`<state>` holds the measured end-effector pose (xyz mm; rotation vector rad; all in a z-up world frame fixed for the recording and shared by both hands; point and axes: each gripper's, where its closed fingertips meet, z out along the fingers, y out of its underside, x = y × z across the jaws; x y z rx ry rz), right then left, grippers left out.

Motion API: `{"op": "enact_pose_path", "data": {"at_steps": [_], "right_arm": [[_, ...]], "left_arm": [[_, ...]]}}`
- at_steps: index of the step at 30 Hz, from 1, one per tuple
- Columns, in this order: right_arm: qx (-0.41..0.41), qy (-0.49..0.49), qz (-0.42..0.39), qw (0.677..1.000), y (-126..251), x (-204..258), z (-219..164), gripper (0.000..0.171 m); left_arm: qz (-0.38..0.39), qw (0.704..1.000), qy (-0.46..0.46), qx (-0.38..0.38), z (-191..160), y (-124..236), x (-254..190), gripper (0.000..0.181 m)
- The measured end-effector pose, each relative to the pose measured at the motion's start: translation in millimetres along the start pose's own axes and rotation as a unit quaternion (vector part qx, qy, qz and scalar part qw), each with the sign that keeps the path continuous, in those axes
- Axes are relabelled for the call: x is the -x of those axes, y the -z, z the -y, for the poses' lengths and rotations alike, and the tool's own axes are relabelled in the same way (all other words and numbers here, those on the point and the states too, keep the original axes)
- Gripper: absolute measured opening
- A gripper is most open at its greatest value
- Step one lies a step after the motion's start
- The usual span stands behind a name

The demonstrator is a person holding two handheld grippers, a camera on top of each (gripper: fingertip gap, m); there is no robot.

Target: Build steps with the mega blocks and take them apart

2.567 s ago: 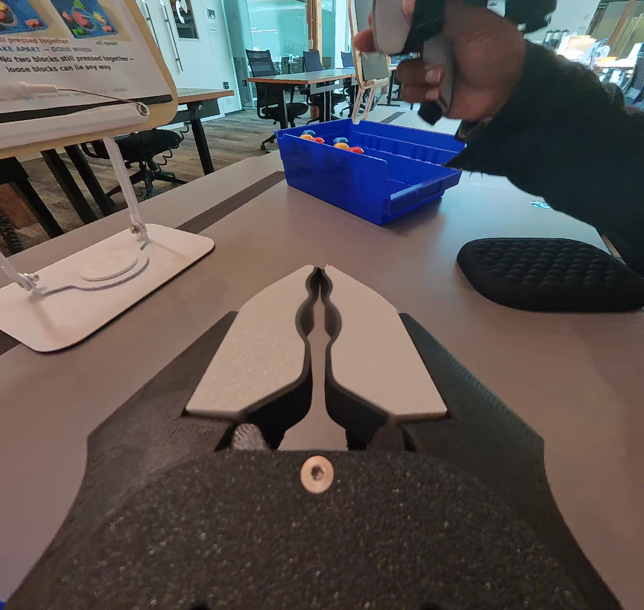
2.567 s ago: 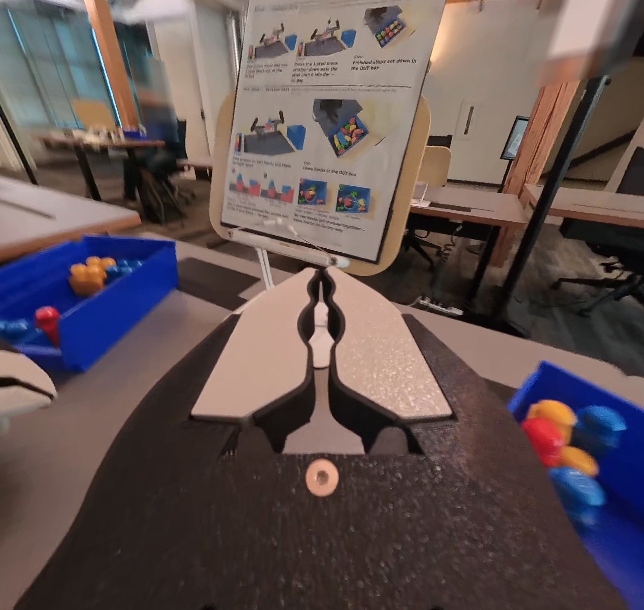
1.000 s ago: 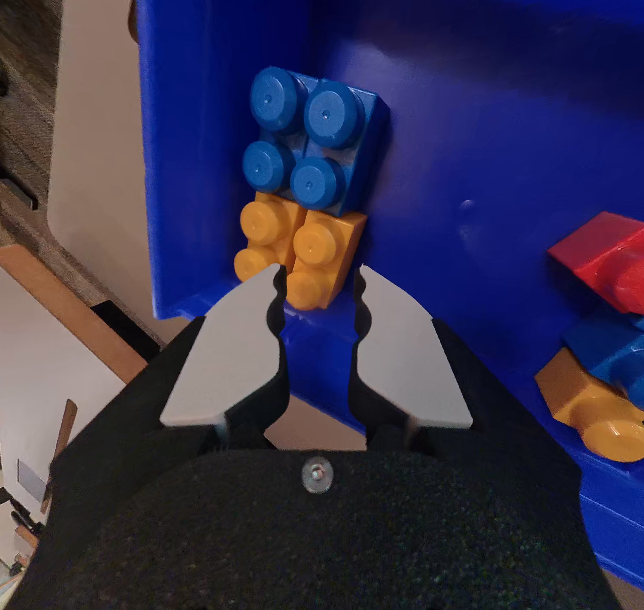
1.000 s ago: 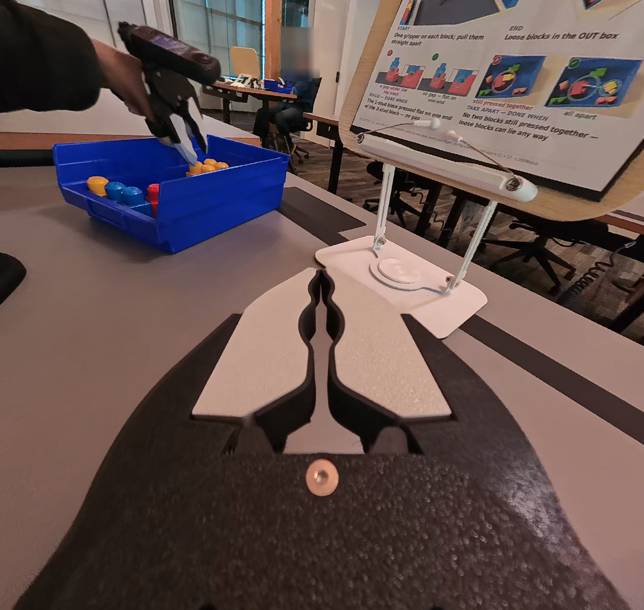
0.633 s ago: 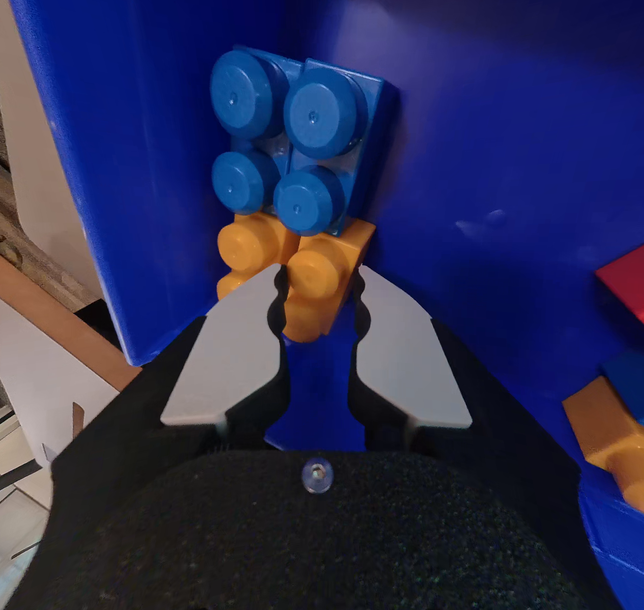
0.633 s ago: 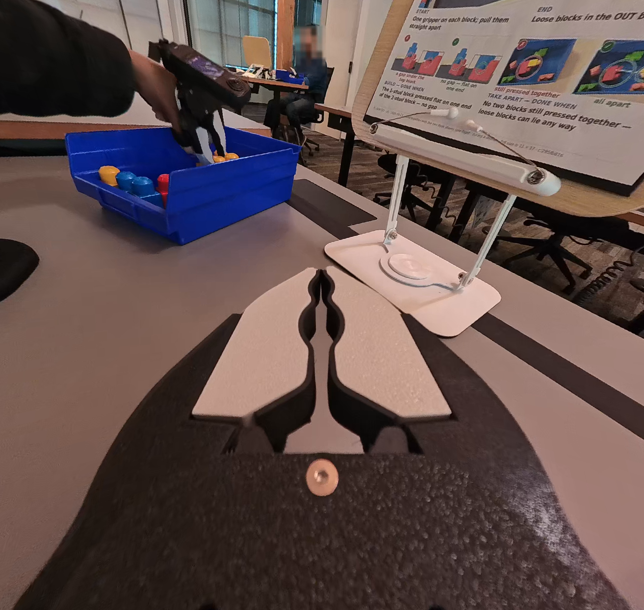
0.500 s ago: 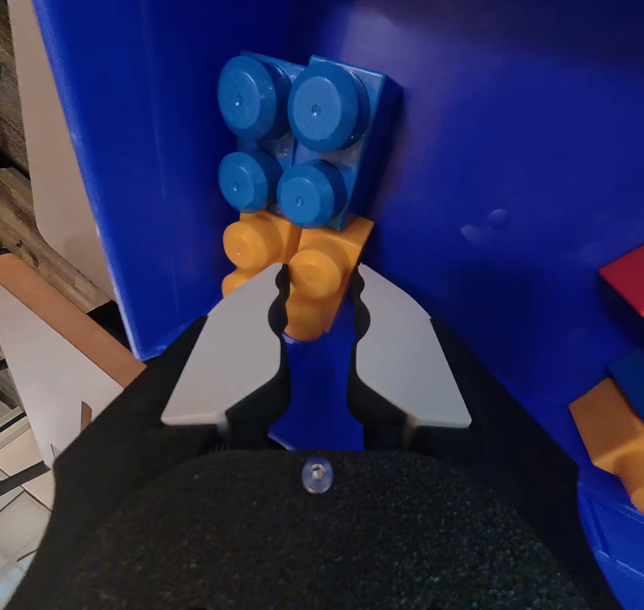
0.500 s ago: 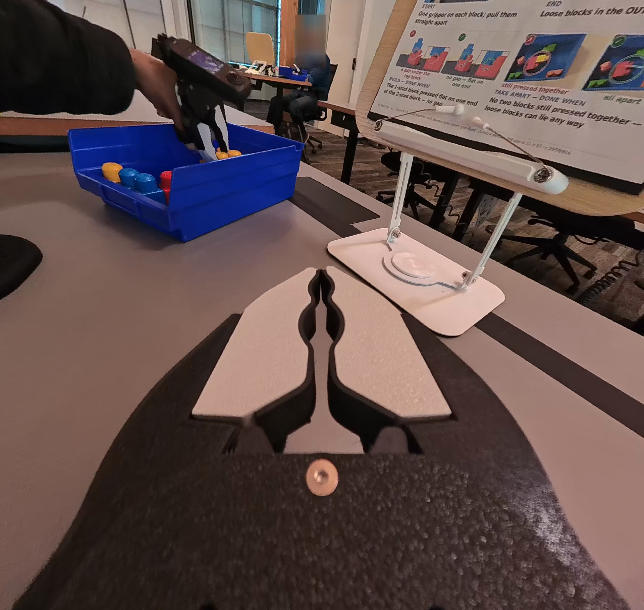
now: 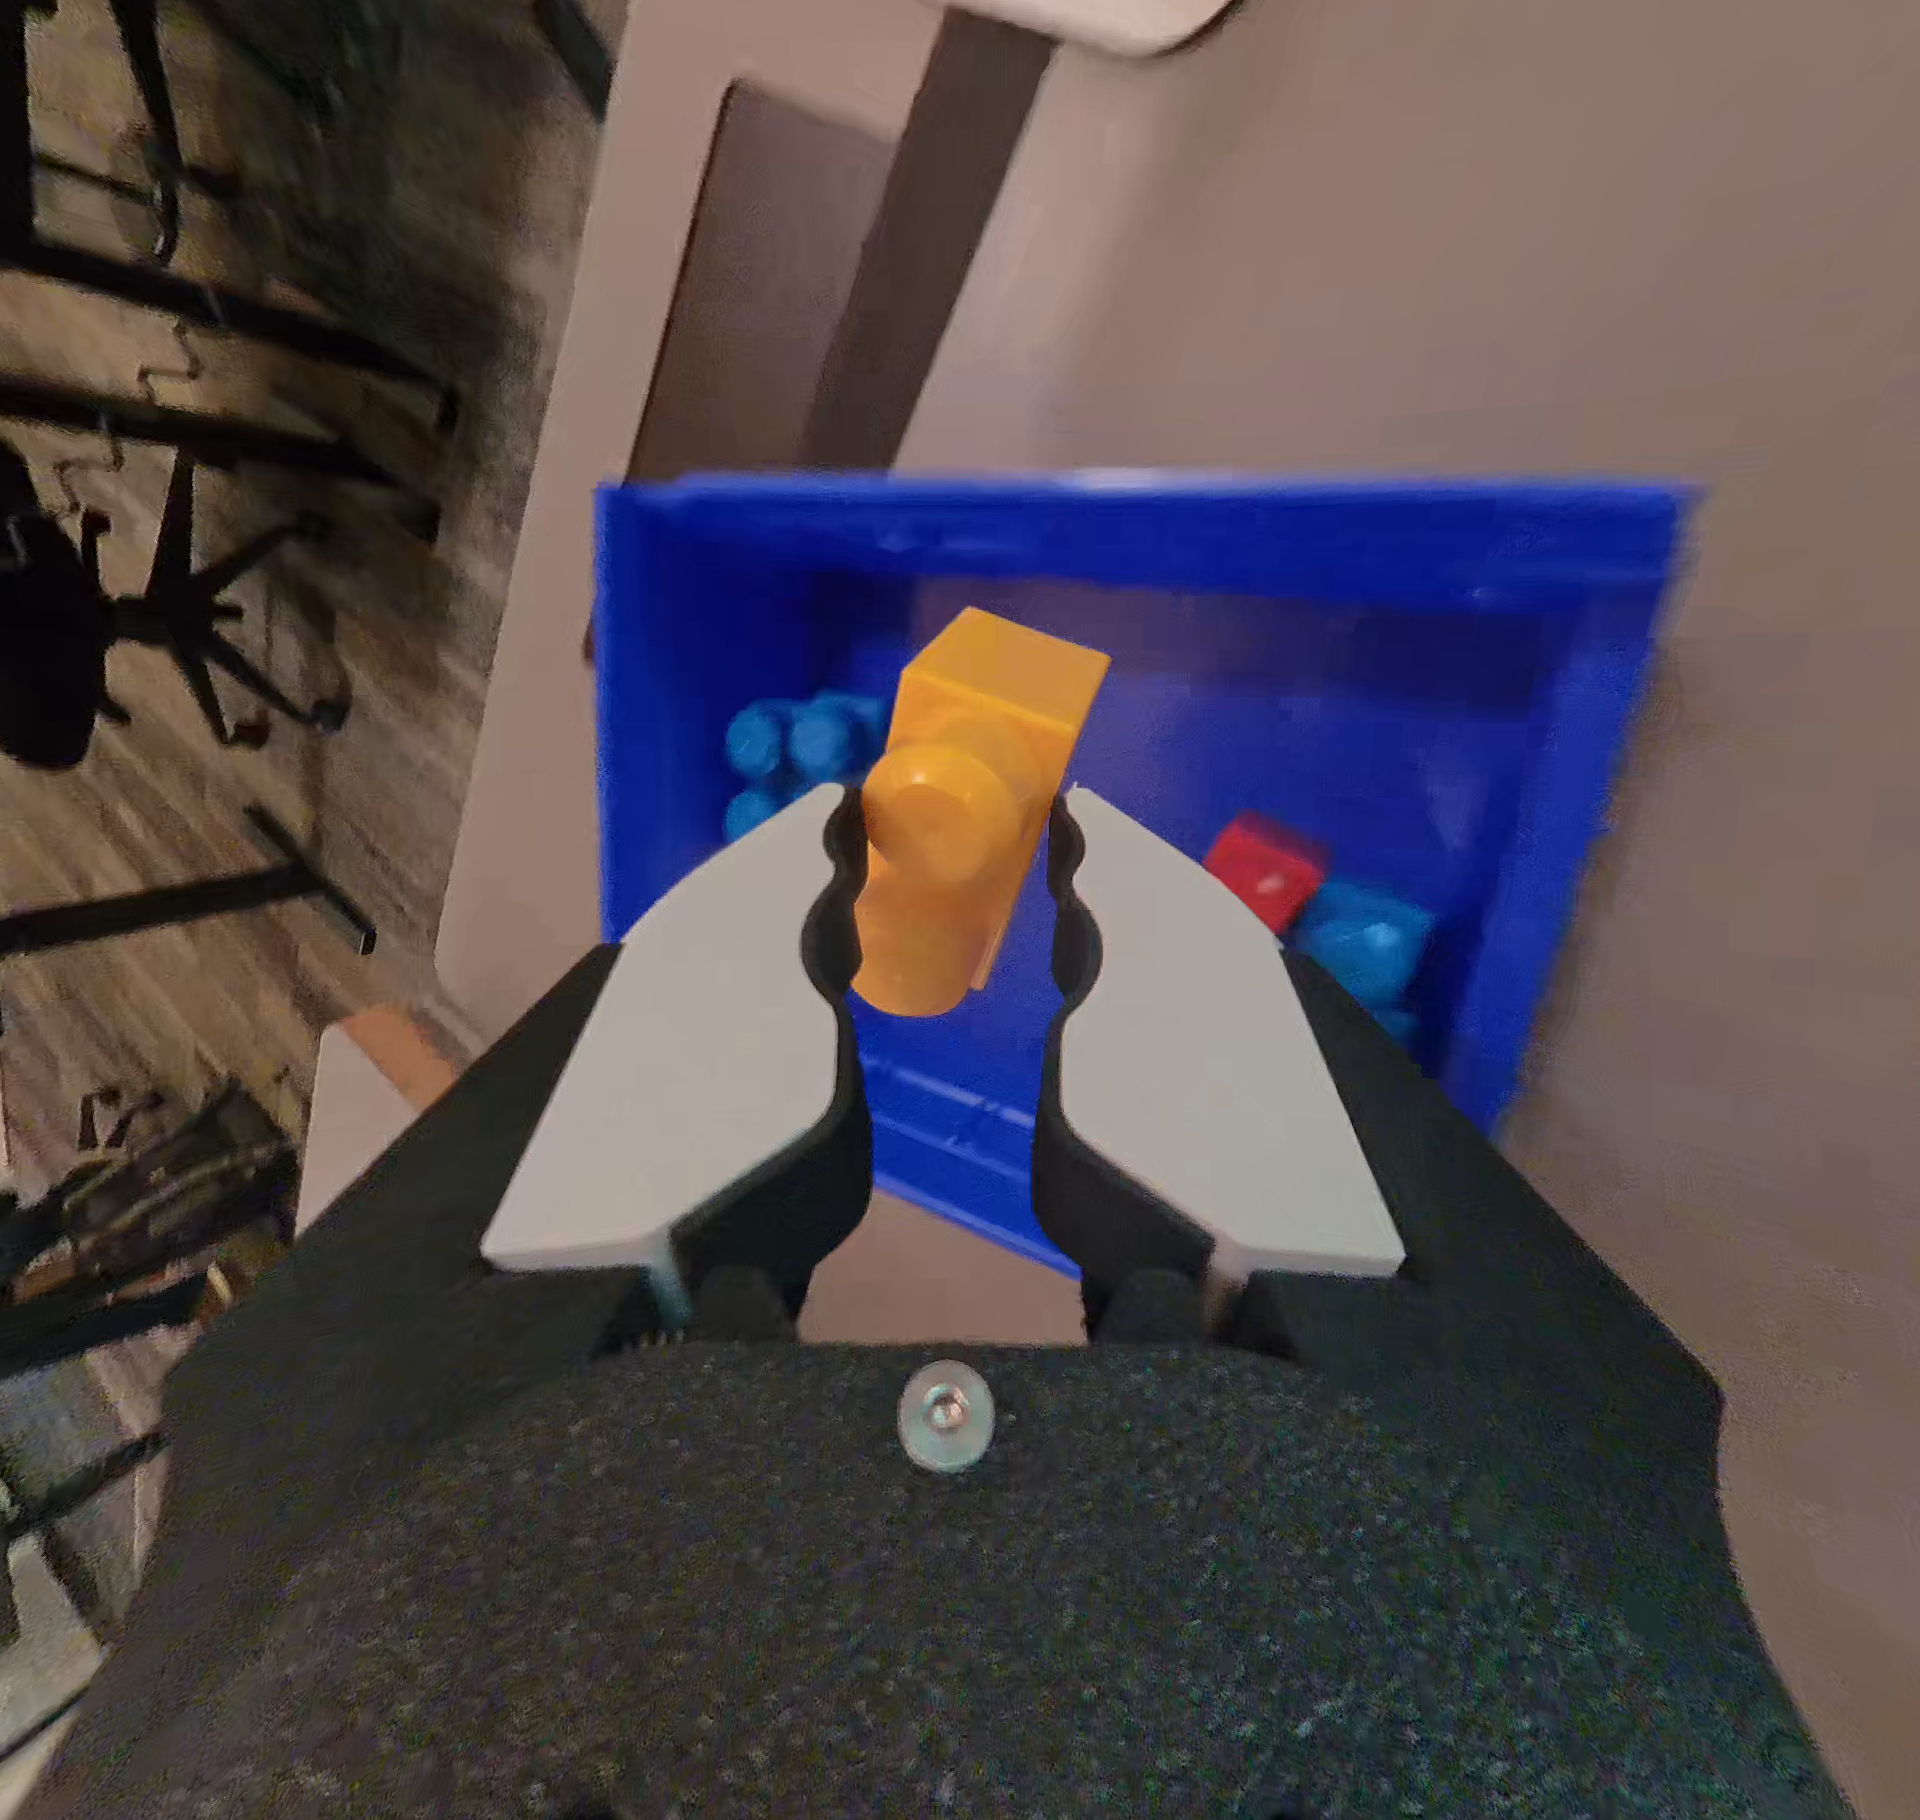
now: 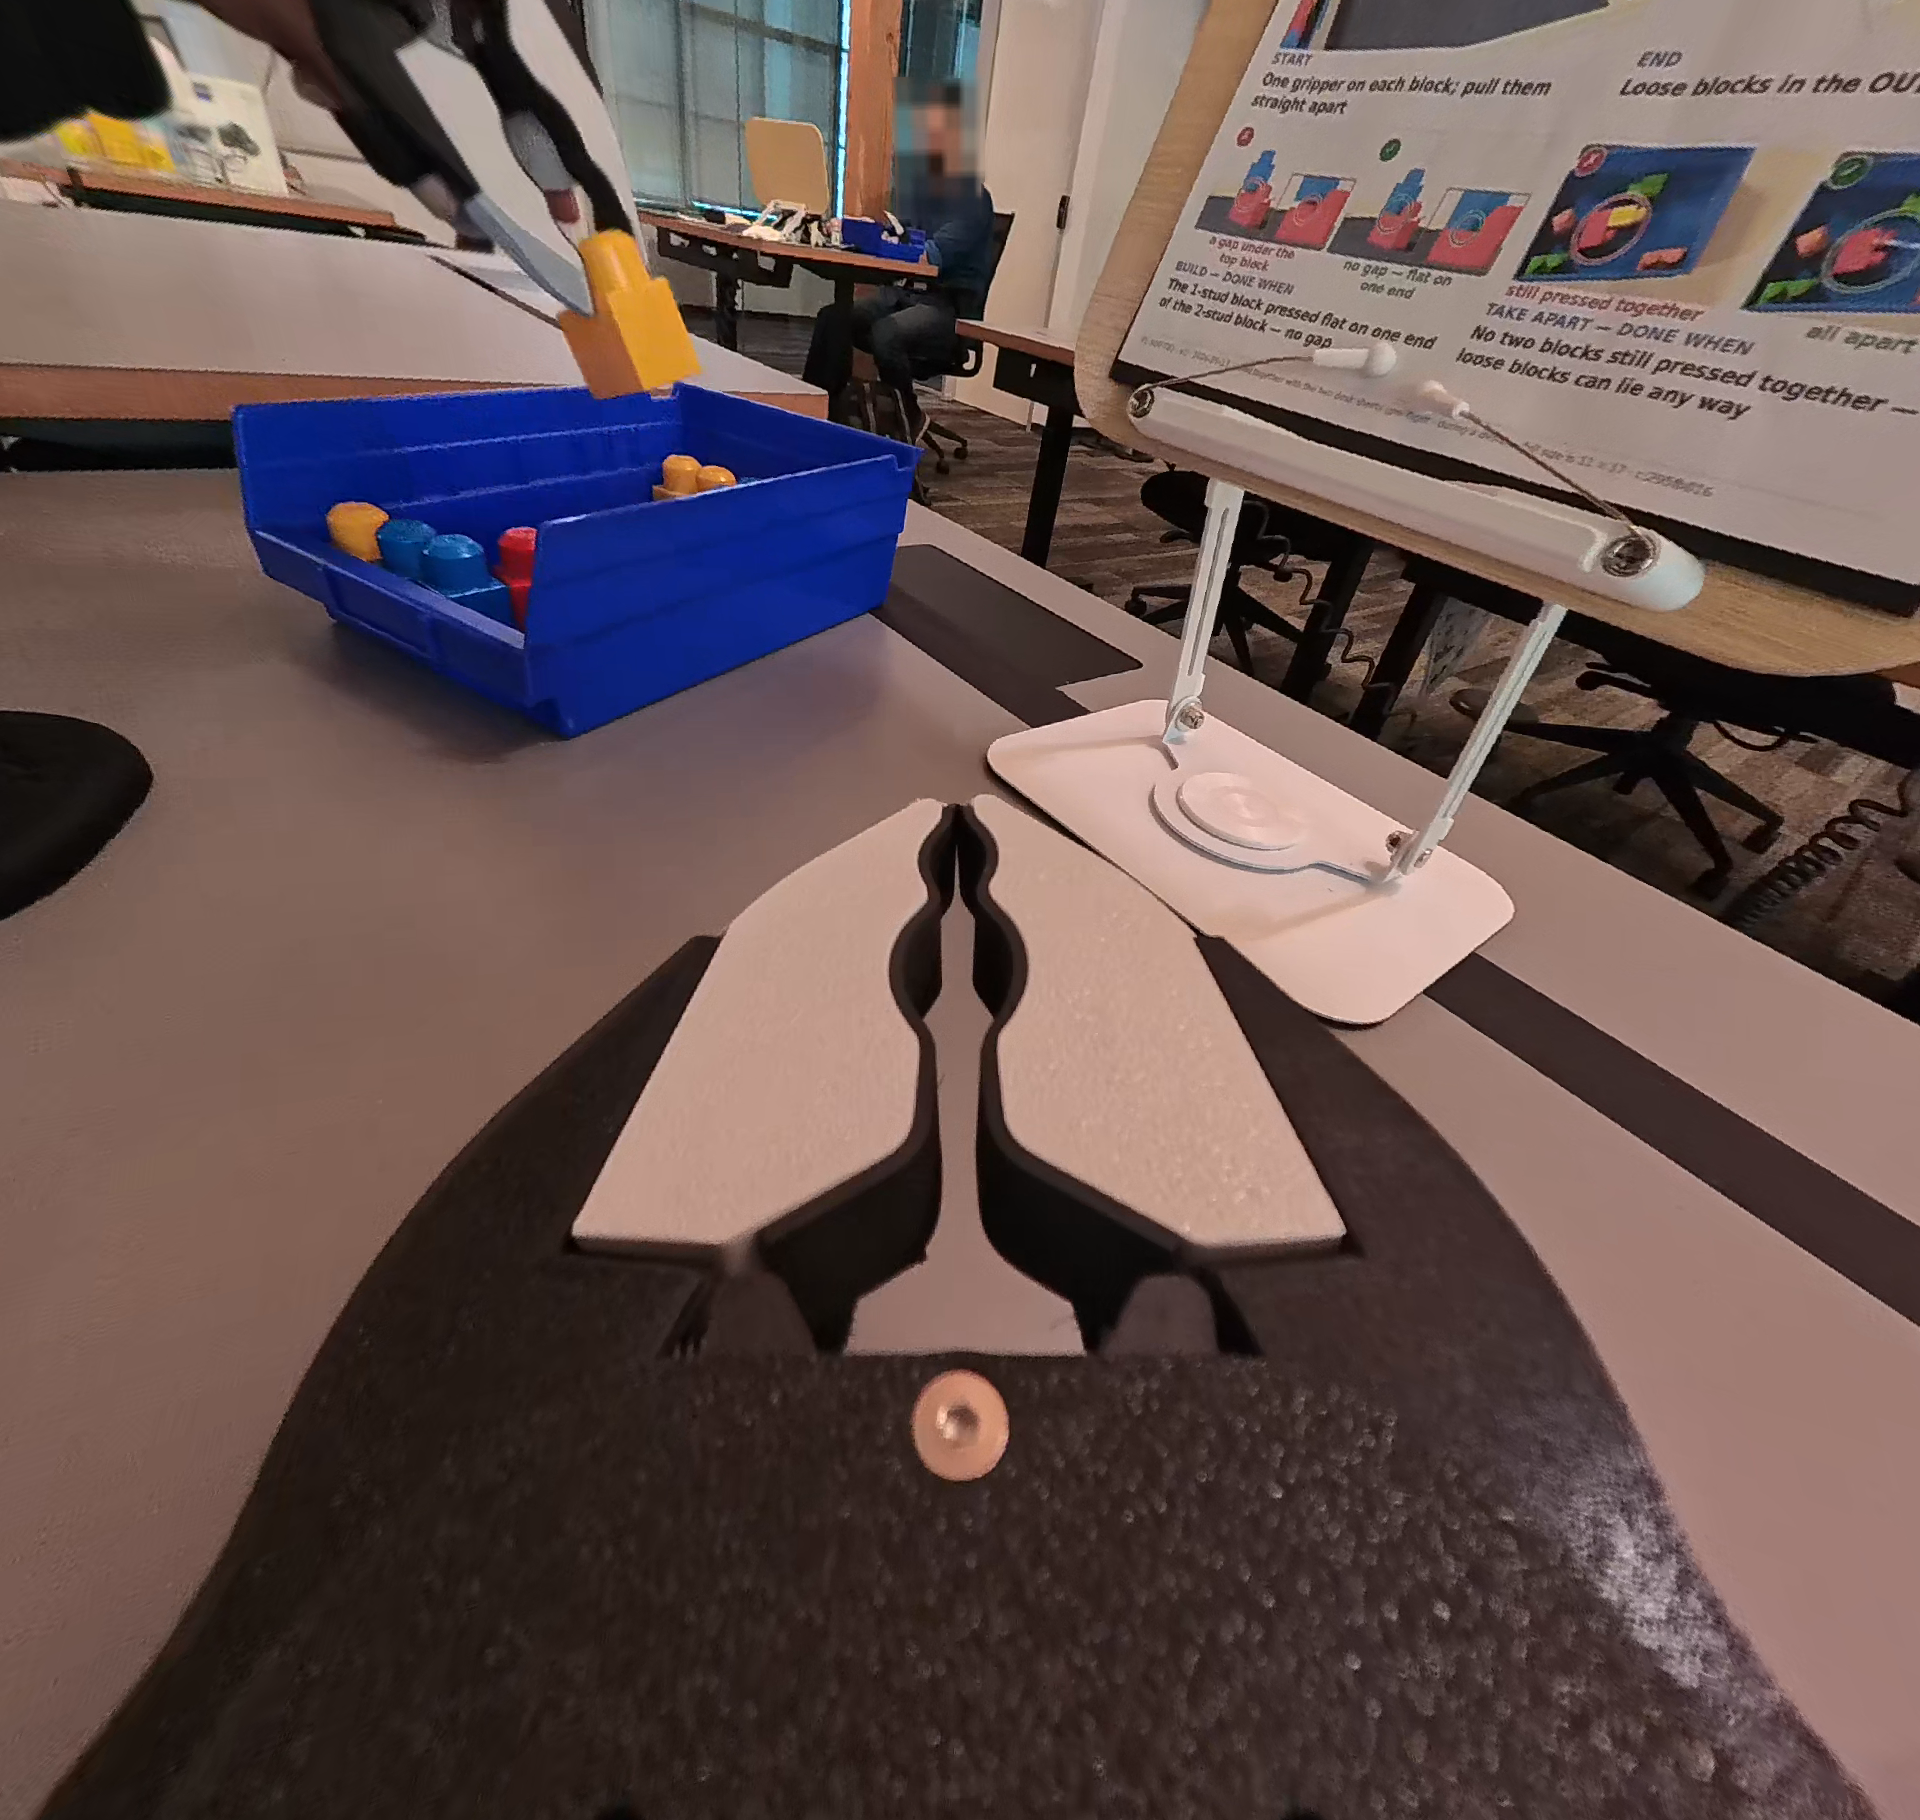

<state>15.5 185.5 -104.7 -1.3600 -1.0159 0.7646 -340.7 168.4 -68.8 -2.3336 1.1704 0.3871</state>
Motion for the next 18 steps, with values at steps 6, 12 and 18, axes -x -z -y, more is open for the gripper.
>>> {"op": "enact_pose_path", "data": {"at_steps": [6,12,18], "right_arm": [[-0.001,0.003,-0.007,1.0,1,-2,0,0.0],[-0.001,0.007,-0.018,1.0,5,-10,-1,0.0],[0.0,0.006,-0.024,1.0,7,-15,-2,0.0]], "left_arm": [[-0.066,0.995,-0.067,-0.009,85,14,-95,0.034],[-0.144,0.983,-0.113,0.013,129,-18,-179,0.034],[-0.191,0.975,-0.109,0.045,138,-56,-227,0.034]]}}
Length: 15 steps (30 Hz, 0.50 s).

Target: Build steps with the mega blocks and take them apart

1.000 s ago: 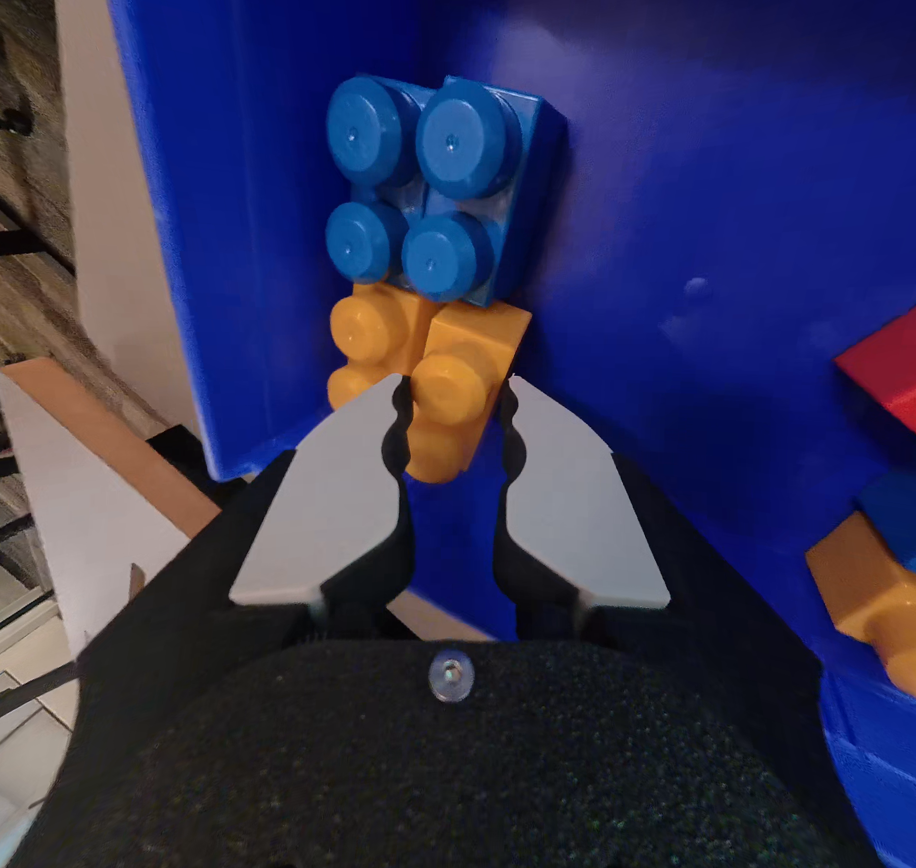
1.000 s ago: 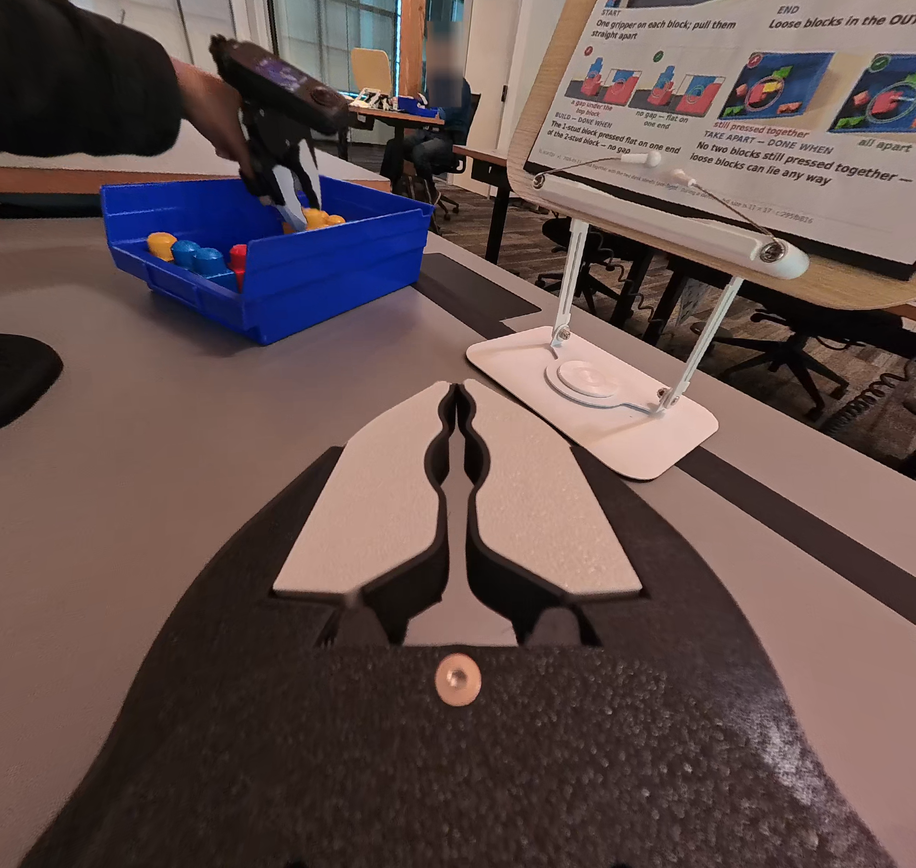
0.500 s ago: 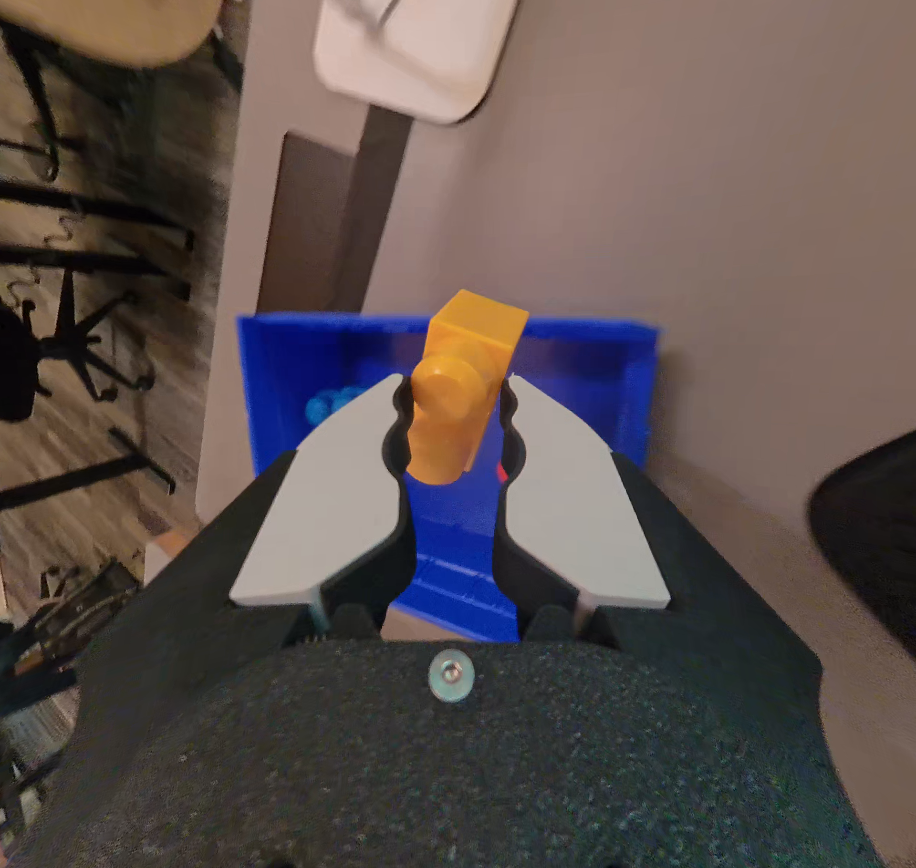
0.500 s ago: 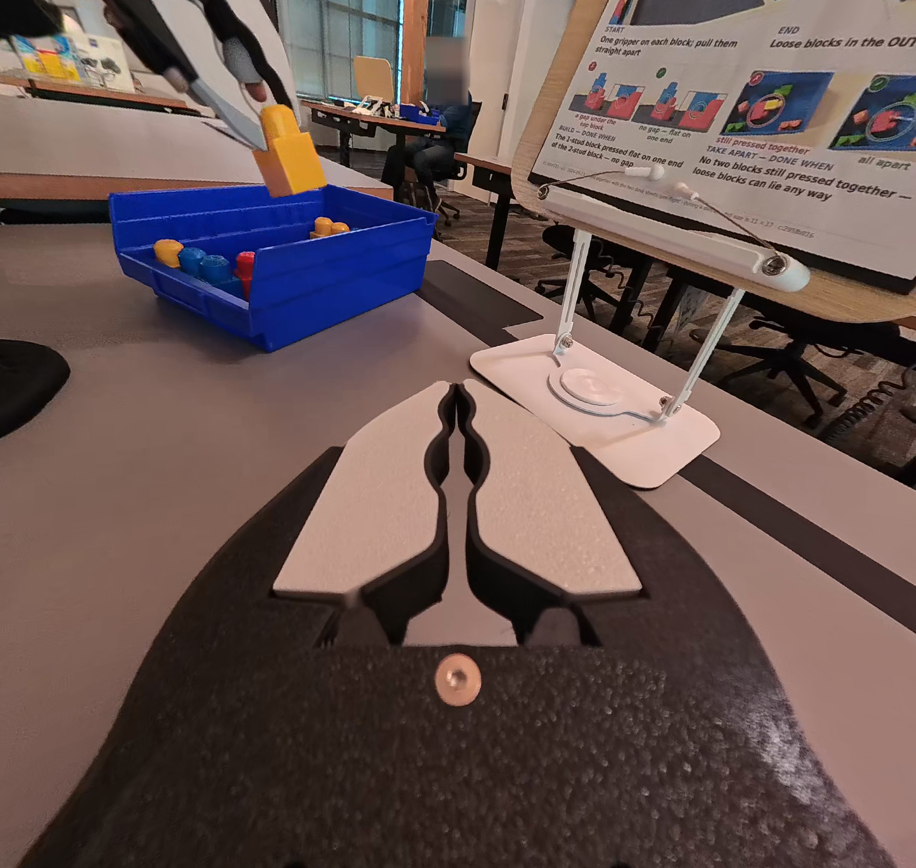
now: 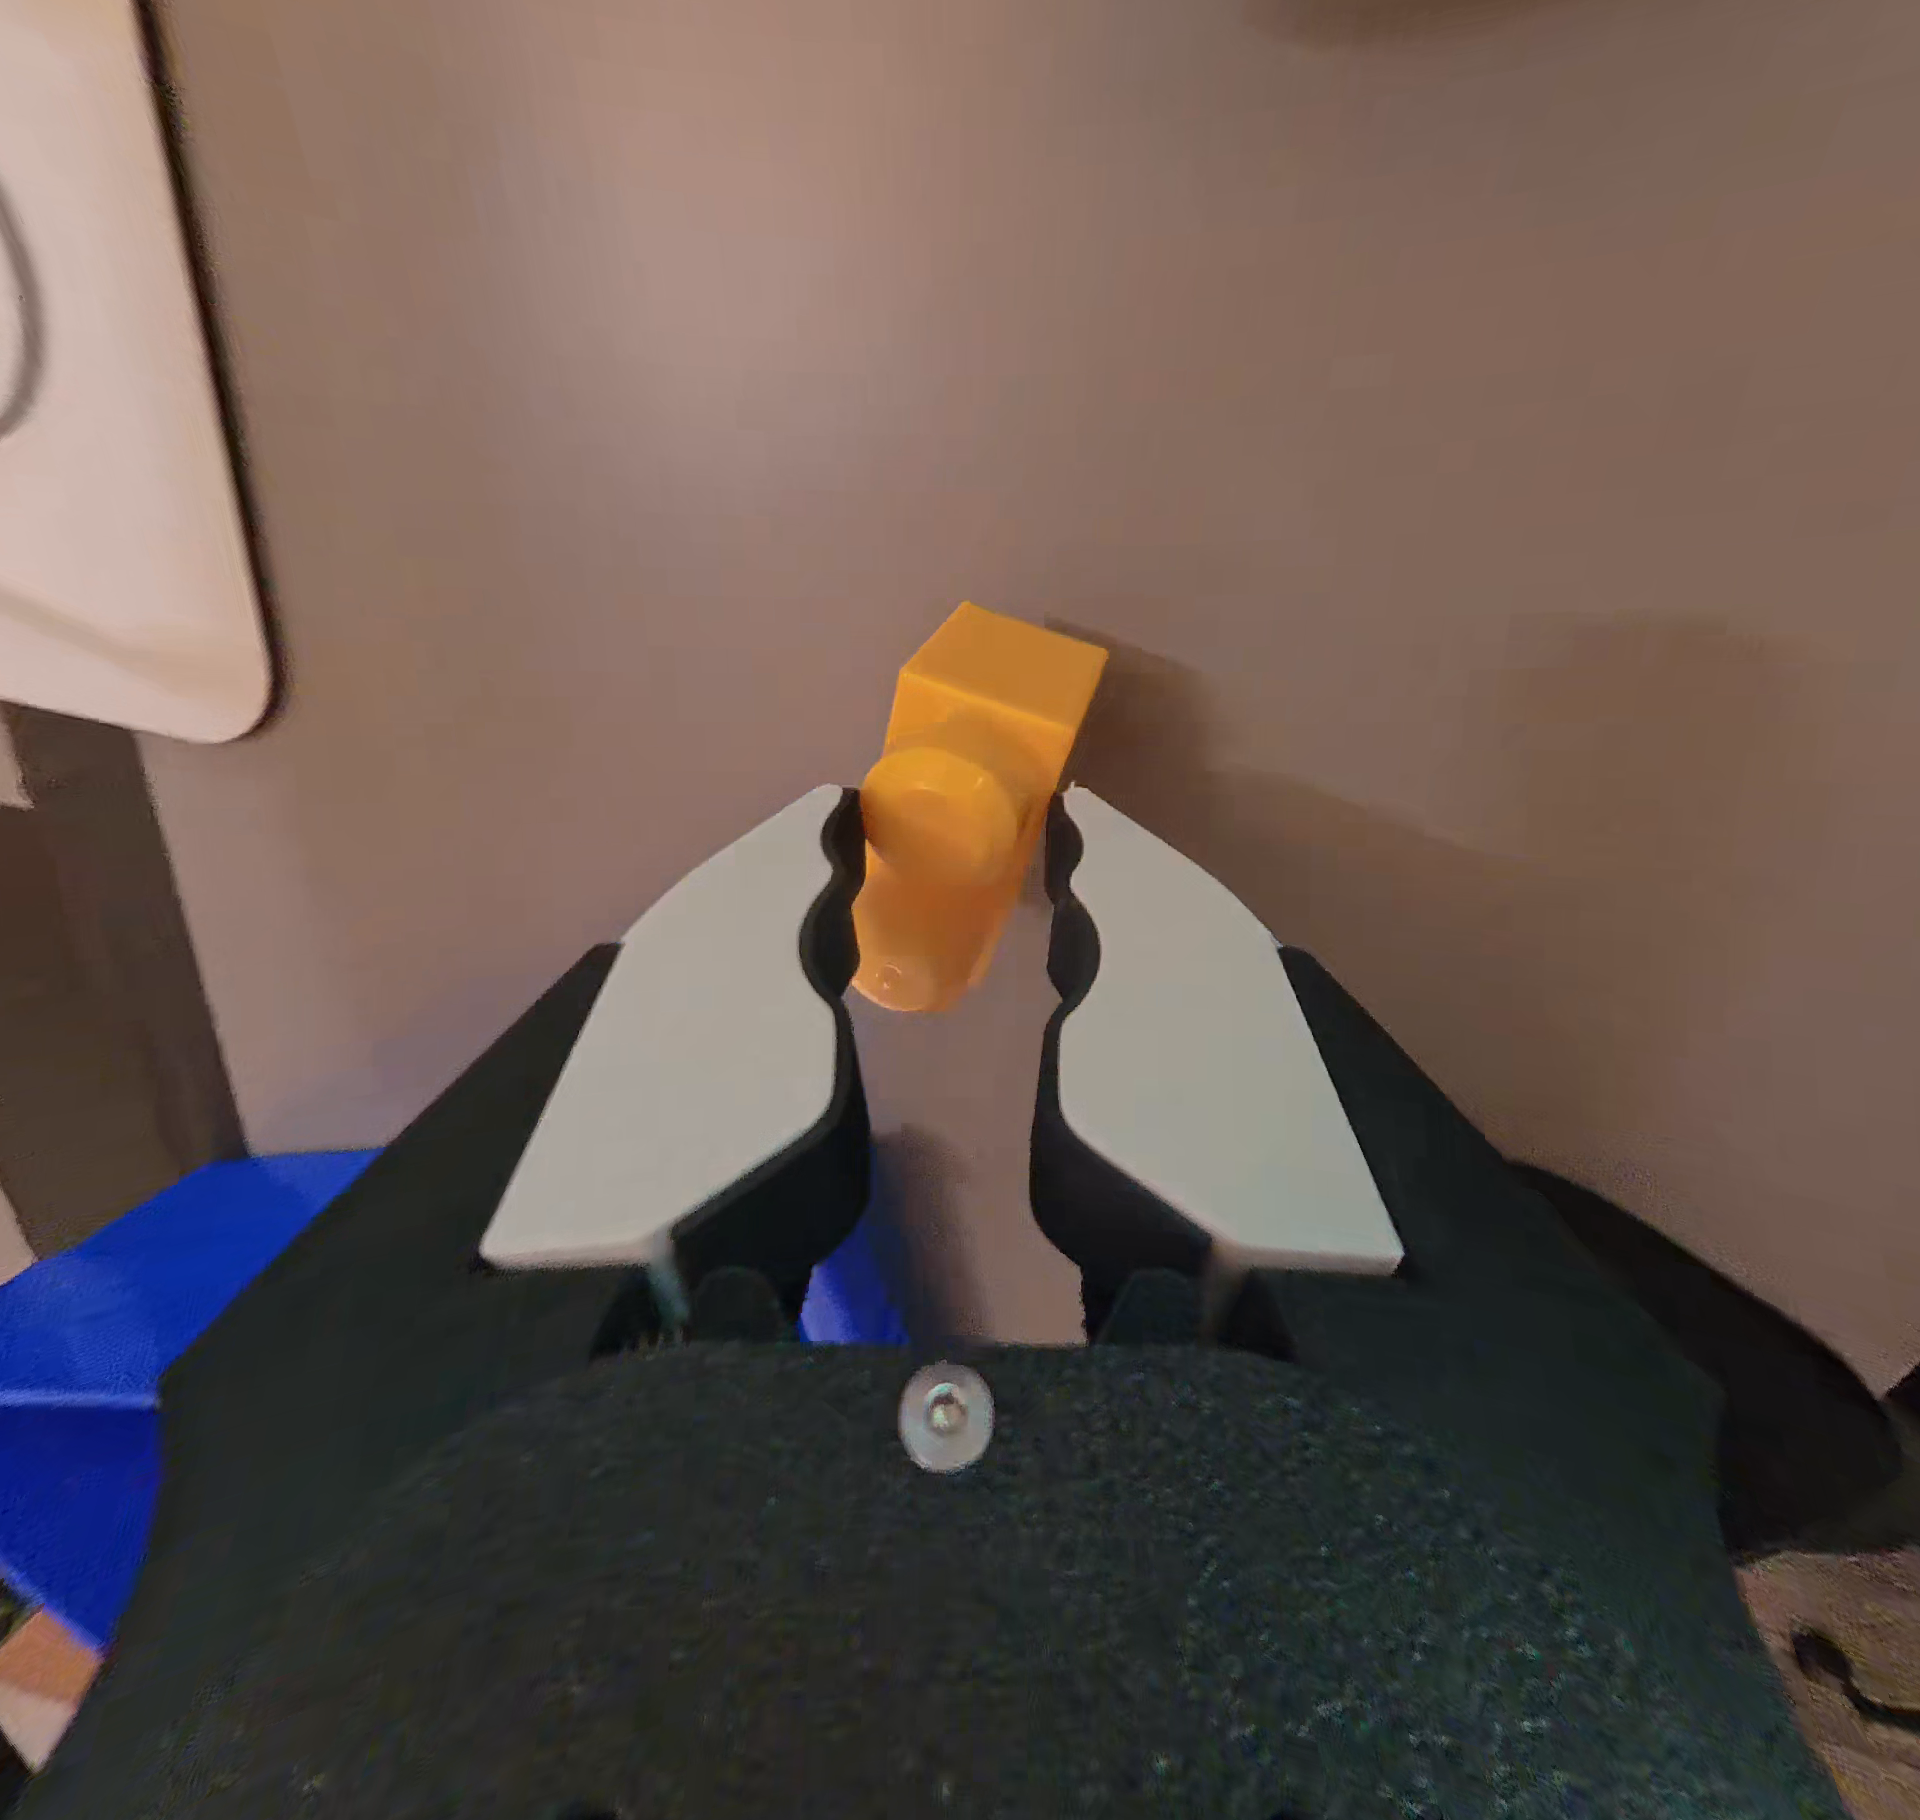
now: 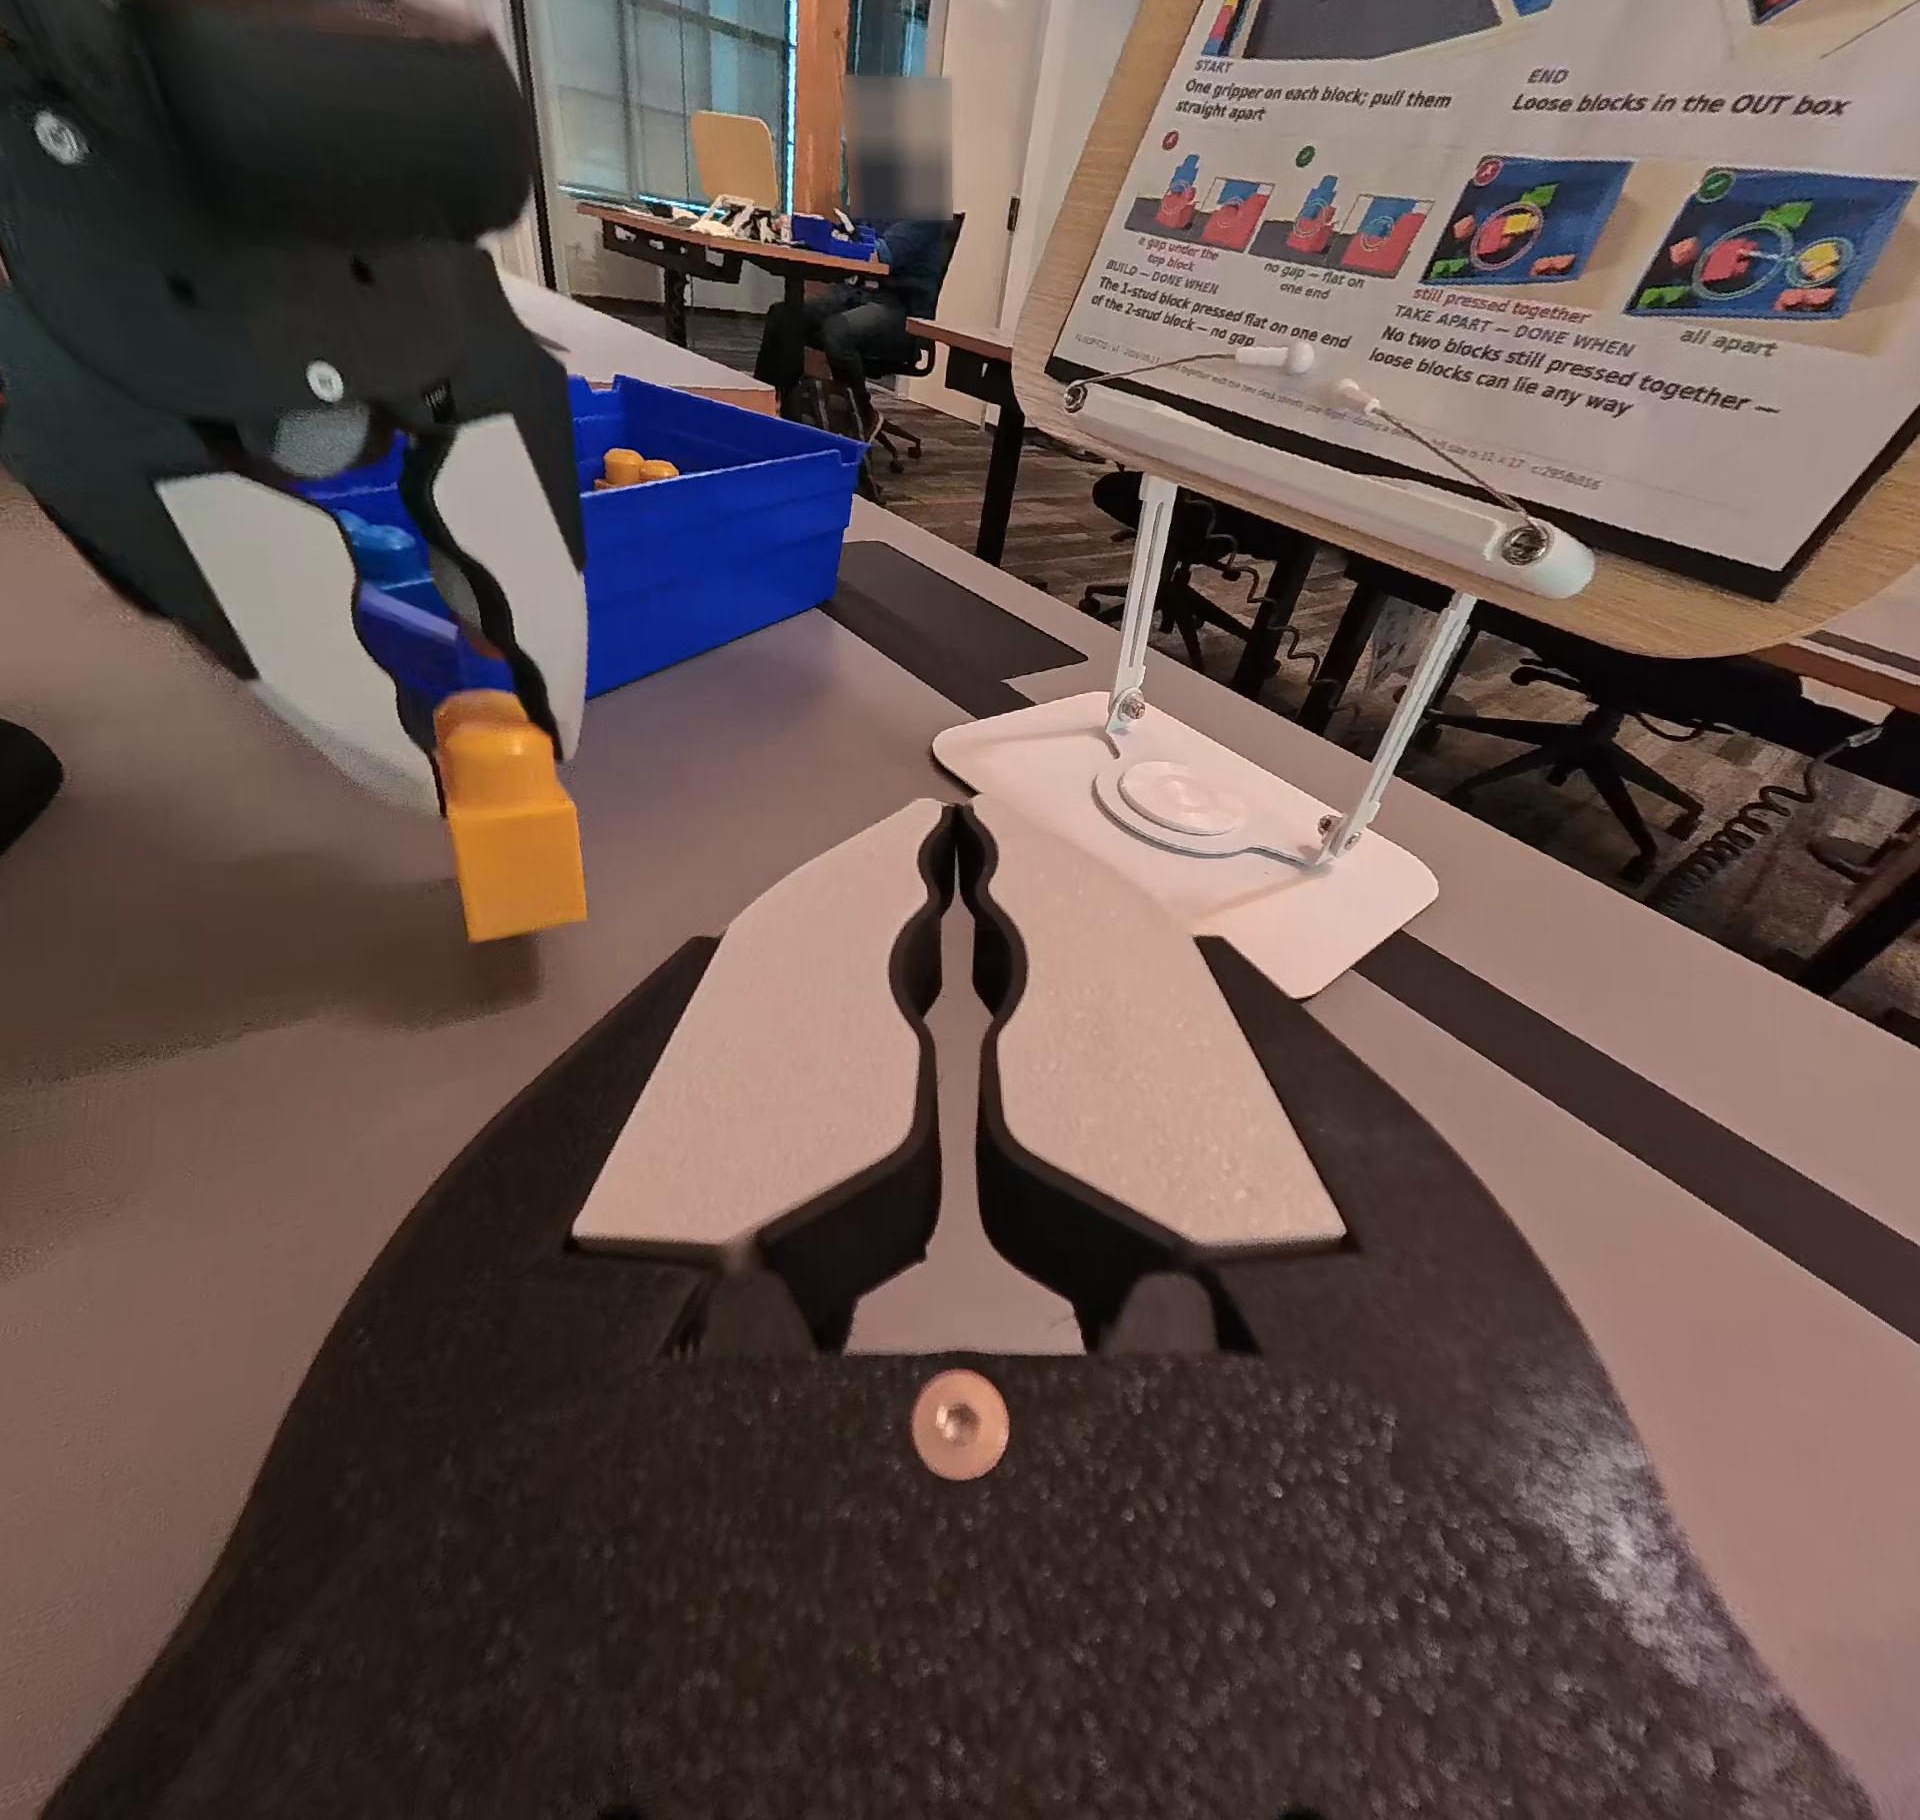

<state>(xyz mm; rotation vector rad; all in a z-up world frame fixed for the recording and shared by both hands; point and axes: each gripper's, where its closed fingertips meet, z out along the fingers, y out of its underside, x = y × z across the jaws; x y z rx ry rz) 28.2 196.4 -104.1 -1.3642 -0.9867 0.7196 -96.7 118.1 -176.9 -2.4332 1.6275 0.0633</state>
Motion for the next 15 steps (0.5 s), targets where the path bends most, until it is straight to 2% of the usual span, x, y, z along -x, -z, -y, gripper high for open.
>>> {"op": "enact_pose_path", "data": {"at_steps": [6,13,15], "right_arm": [[0.002,0.0,-0.001,1.0,0,-1,-2,0.0],[0.006,0.002,0.0,1.0,-1,0,-3,0.0],[0.006,0.001,-0.001,1.0,0,-1,-3,0.0]], "left_arm": [[-0.008,1.0,0.006,0.008,2,-22,-9,0.033],[-0.004,1.0,-0.009,-0.011,6,-23,-13,0.033],[-0.002,1.0,-0.012,-0.026,8,-20,-14,0.041]]}}
